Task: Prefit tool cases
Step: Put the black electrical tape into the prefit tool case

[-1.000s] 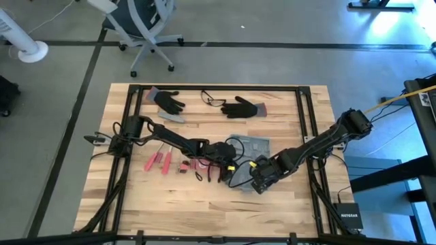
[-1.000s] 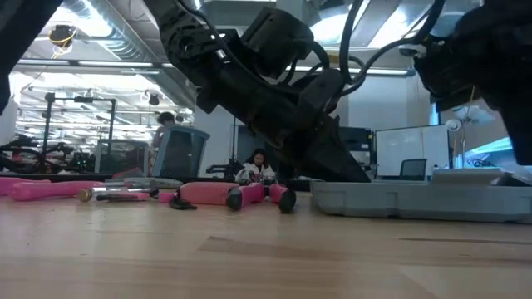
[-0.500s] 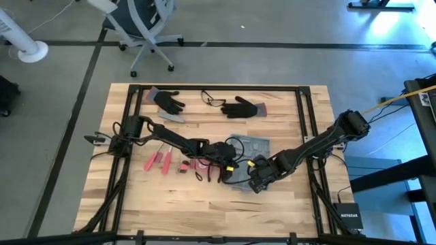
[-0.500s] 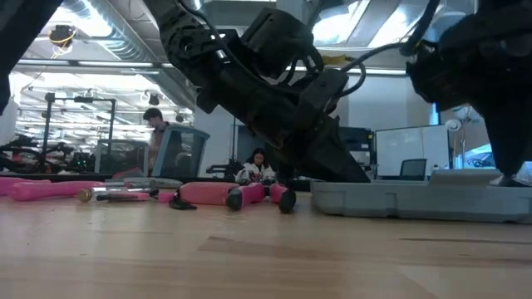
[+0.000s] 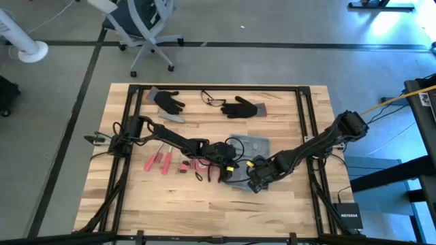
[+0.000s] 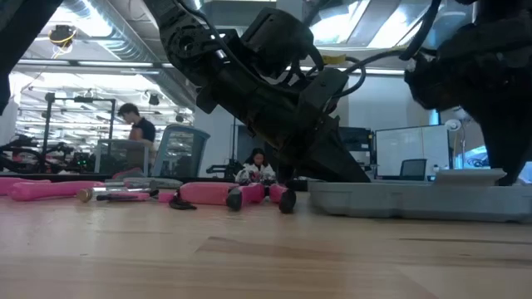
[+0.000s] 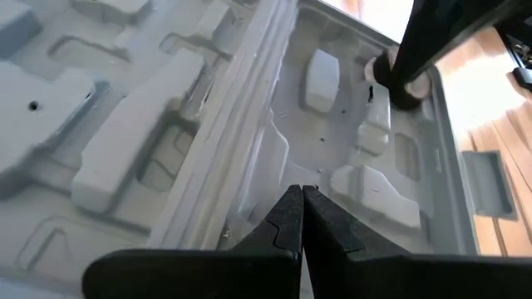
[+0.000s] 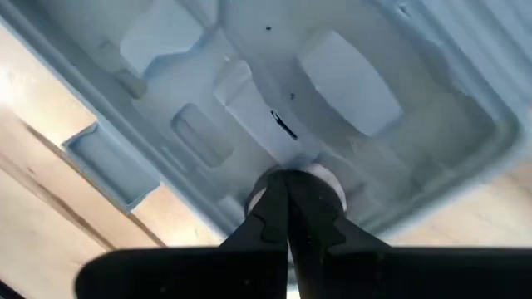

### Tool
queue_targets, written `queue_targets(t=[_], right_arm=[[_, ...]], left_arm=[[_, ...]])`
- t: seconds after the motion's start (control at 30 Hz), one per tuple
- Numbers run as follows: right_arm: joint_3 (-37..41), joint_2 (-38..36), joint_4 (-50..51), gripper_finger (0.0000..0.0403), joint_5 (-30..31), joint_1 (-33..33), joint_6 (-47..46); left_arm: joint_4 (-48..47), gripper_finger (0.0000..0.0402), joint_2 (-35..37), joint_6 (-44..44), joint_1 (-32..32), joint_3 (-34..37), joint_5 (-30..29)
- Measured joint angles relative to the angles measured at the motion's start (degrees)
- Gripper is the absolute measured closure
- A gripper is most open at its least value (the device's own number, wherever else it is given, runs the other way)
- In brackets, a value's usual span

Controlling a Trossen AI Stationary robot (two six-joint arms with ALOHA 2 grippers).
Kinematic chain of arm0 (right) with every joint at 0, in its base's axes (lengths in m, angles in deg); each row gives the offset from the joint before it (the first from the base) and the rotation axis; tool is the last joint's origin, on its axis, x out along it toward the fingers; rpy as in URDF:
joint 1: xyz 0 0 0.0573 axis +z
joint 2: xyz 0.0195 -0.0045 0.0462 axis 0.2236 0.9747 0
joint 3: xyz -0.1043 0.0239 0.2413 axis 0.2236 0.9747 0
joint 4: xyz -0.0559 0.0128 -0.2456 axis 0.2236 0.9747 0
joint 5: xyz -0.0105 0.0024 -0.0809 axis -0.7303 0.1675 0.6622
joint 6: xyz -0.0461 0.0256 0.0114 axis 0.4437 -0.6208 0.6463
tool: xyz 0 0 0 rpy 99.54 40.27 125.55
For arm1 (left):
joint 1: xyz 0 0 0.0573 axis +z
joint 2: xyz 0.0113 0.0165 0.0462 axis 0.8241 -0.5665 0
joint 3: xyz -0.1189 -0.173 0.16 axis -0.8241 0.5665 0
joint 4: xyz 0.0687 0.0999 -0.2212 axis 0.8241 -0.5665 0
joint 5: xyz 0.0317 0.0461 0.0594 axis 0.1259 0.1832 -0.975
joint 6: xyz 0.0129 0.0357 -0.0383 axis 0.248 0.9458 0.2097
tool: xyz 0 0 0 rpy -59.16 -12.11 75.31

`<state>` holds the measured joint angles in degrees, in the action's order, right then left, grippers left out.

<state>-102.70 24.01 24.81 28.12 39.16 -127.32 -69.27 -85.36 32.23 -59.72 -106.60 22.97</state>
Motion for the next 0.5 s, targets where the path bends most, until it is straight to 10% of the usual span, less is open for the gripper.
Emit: queue_targets(t=[0.5], right_arm=[[0.89, -2.36, 6.3, 0.0403, 6.59, 5.24, -11.74]], left_arm=[[-0.04, 0.0401, 0.0, 0.53, 0.02, 0.0, -0.02]])
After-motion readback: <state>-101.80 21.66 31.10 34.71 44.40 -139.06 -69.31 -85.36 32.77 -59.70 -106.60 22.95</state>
